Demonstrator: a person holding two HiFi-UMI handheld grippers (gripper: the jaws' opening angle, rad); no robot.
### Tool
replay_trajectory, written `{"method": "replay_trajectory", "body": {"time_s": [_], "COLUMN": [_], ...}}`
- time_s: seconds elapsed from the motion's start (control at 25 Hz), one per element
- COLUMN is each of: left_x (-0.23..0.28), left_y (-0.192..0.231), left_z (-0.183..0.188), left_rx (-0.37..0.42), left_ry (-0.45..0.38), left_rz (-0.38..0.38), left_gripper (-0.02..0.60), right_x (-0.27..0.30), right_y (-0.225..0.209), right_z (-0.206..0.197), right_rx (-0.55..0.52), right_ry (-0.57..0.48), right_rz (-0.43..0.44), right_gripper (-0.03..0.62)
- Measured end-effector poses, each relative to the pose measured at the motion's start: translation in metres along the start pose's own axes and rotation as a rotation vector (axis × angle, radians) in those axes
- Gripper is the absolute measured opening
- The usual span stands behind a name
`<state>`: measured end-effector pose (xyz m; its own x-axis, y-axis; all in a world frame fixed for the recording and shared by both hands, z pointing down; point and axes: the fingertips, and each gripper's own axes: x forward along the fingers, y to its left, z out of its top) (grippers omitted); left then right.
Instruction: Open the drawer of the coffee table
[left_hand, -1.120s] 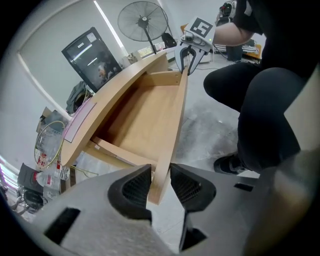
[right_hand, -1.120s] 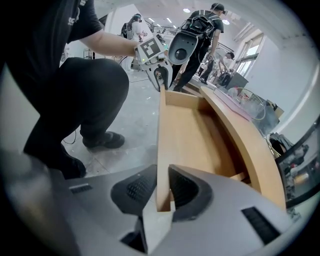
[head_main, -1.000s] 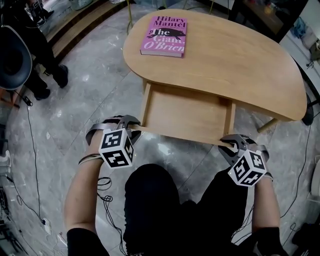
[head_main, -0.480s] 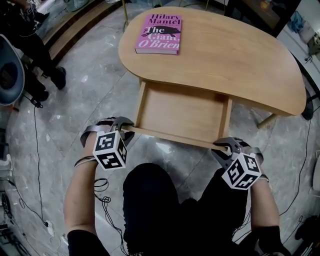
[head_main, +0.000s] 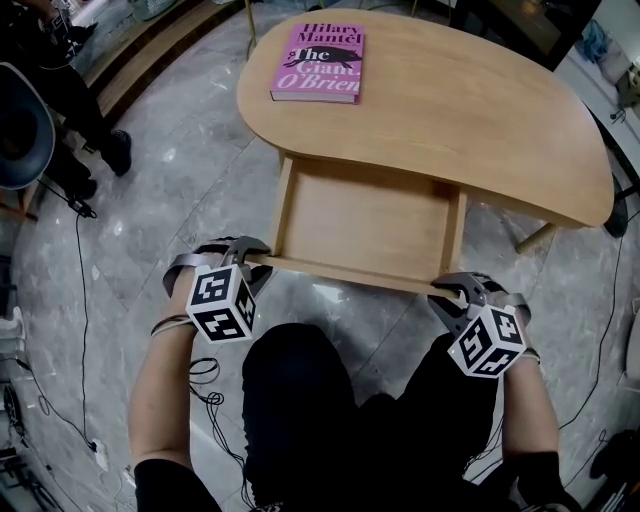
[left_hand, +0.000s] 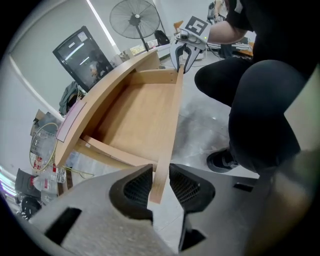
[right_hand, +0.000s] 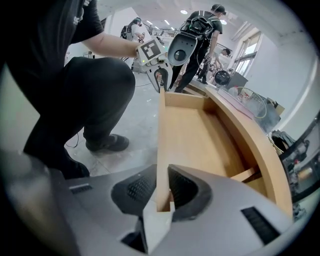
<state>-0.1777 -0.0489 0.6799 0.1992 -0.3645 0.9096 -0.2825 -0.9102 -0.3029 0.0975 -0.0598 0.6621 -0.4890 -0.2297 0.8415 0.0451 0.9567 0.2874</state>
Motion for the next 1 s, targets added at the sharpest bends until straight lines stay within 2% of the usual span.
{"method": "replay_trajectory", "body": {"time_s": [0.32, 0.52, 0.68, 0.84, 1.0], "left_x": [0.000, -0.004, -0.003, -0.005, -0.004], "left_y": [0.002, 0.016, 0.020, 0.021, 0.020], "left_z": [0.001, 0.006, 0.005, -0.002, -0.003], "left_rx": [0.013, -0.004, 0.013, 0.015, 0.017], "left_ry": [-0.007, -0.026, 0.004, 0.034, 0.052], "left_rz": [0.030, 0.061, 0.056, 0.070, 0.084], "left_gripper": [0.115, 0.119, 0.117, 0.121, 0.115], "right_x": [0.000, -0.005, -0.004, -0.002, -0.001], "right_y": [-0.001, -0.018, -0.018, -0.006, -0.005], "right_z": [0.000, 0.001, 0.004, 0.012, 0.012], "right_rx": [-0.008, 0.019, 0.004, 0.024, 0.033], "right_ry": [-0.004, -0.014, -0.001, -0.035, -0.062], "right_rz": [0.003, -0.022, -0.013, 0.023, 0.022], "right_gripper": [0.077, 0.081, 0.080, 0.075, 0.075]}}
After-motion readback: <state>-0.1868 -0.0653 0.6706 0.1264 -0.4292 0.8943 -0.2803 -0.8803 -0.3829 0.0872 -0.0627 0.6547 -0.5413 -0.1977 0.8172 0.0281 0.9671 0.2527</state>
